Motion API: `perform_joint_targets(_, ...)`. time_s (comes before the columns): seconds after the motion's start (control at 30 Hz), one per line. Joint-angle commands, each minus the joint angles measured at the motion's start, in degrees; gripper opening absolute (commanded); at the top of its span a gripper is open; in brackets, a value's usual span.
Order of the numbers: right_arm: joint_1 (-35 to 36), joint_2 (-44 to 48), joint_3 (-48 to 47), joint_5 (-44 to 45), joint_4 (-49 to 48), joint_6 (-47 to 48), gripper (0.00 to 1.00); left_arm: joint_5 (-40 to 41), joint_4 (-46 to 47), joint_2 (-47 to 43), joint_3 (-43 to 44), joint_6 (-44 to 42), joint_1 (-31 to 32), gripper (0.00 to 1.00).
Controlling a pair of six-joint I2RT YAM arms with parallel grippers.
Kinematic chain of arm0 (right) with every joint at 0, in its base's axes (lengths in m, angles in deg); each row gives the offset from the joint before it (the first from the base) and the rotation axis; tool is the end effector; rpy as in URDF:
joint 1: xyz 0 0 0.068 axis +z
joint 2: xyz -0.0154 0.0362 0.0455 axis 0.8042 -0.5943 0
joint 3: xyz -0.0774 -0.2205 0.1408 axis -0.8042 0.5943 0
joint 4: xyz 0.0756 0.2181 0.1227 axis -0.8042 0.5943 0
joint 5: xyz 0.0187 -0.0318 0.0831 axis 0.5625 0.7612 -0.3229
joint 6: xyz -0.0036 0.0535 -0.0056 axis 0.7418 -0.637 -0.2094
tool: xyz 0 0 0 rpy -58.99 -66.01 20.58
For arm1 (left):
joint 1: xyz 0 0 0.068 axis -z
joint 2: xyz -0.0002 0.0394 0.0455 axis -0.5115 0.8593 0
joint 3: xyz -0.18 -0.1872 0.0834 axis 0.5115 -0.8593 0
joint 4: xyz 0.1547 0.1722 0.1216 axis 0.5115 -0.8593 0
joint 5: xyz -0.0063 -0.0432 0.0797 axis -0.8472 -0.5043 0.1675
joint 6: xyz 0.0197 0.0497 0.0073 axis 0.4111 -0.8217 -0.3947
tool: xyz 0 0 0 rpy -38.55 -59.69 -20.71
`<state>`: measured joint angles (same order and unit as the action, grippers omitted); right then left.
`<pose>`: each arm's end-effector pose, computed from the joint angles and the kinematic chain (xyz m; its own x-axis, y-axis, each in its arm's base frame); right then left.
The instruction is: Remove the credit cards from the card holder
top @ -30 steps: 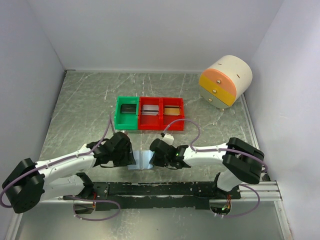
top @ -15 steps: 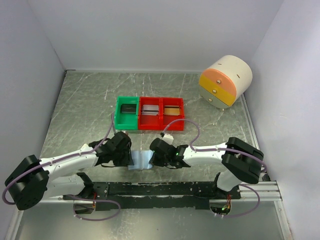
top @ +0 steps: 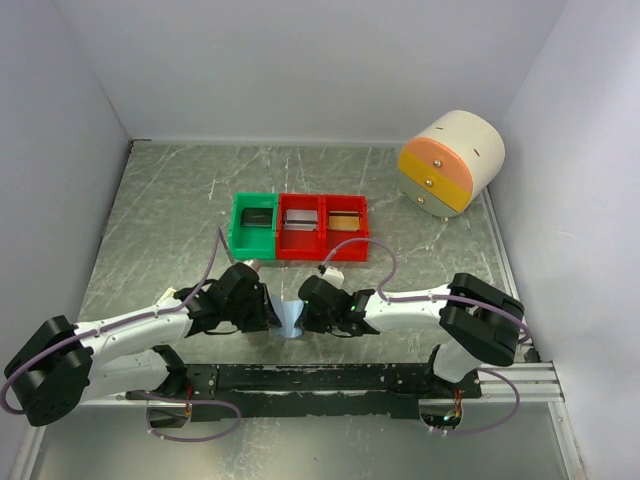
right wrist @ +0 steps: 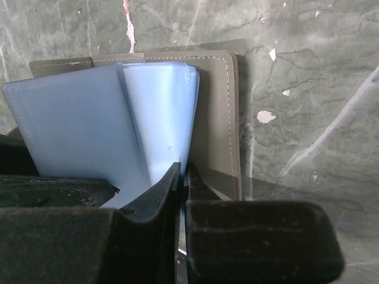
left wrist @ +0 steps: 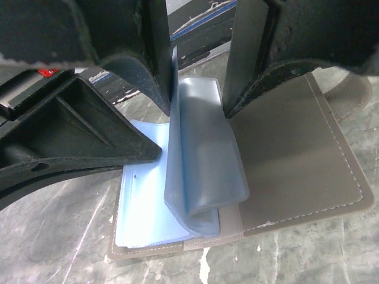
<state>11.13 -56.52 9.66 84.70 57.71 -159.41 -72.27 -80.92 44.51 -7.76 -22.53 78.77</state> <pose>0.1247 0.2525 0.1385 -0.9263 0.2345 -0.2951 0.0414 0.8414 0.5388 0.1294 -0.1490 0.1609 -0.9446 -0.2110 -0.2515 -0.0377 0.8307 -0.5554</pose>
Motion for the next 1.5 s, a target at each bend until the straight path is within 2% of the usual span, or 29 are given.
perform_joint_targets(0.0, 0.21, -2.25, 0.57, -0.89, 2.9, 1.12, 0.03, -1.65, 3.32, -0.63, -1.42, 2.24, 0.4, 0.49)
perform_joint_targets(0.13, 0.27, -1.89, 0.62, -0.85, 2.93, 1.13, 0.03, -0.24, 1.88, 0.14, -0.96, 2.54, 0.46, 0.49)
perform_joint_targets(0.37, 0.22, -0.02, 0.99, -0.45, 2.77, 0.95, 0.04, 2.3, -2.24, 1.81, 1.92, 1.26, 0.45, 0.37)
perform_joint_targets(0.53, 0.03, 3.14, 0.68, 0.7, 3.5, 1.64, 0.05, 5.72, -7.12, -0.66, 3.19, 0.36, 0.41, 0.2)
perform_joint_targets(0.67, 0.03, 1.51, -6.12, 5.62, 15.24, 4.82, 0.05, 7.81, -9.51, -1.89, 3.51, -0.82, 0.47, 0.08)
perform_joint_targets(0.77, 0.2, -2.11, -12.07, 8.56, 23.02, 7.54, 0.05, 7.95, -10.12, -0.93, 3.77, -1.62, 0.46, 0.07)
perform_joint_targets(1.03, 0.39, -2.52, -16.86, 11.83, 29.58, 7.76, 0.07, 11.48, -14.56, 1.21, 6.57, -3.33, 0.51, 0.07)
perform_joint_targets(1.1, 0.39, -1.99, -17.17, 11.75, 29.88, 8.28, 0.08, 11.66, -15.17, 1.58, 7.24, -4.11, 0.46, 0.1)
perform_joint_targets(1.17, 0.13, 0.0, -14.92, 9.91, 26.47, 8.68, 0.1, 10.2, -14.29, 1.52, 7.46, -5.0, 0.51, 0.16)
perform_joint_targets(1.2, -0.12, 1.4, -13.29, 8.62, 24.42, 8.37, 0.14, 9.15, -13.48, 1.07, 7.42, -5.52, 0.55, 0.22)
perform_joint_targets(1.27, -0.54, 4.27, -9.84, 7.27, 21.47, 6.51, 0.31, 8.25, -13.14, -0.28, 7.61, -5.39, 0.51, 0.4)
perform_joint_targets(1.3, -0.7, 6.33, -8.49, 7.45, 21.31, 5.25, 0.35, 8.4, -13.57, -1.41, 7.86, -5.36, 0.5, 0.45)
perform_joint_targets(1.4, -1.23, 11.47, -5.5, 9.26, 22.07, 2.8, 0.36, 10.32, -16.7, -3.69, 9.38, -5.1, 0.47, 0.56)
perform_joint_targets(1.47, -1.86, 14.66, -4.6, 10.83, 23.41, 2.51, 0.38, 12.18, -20.35, -4.77, 10.6, -5.09, 0.51, 0.58)
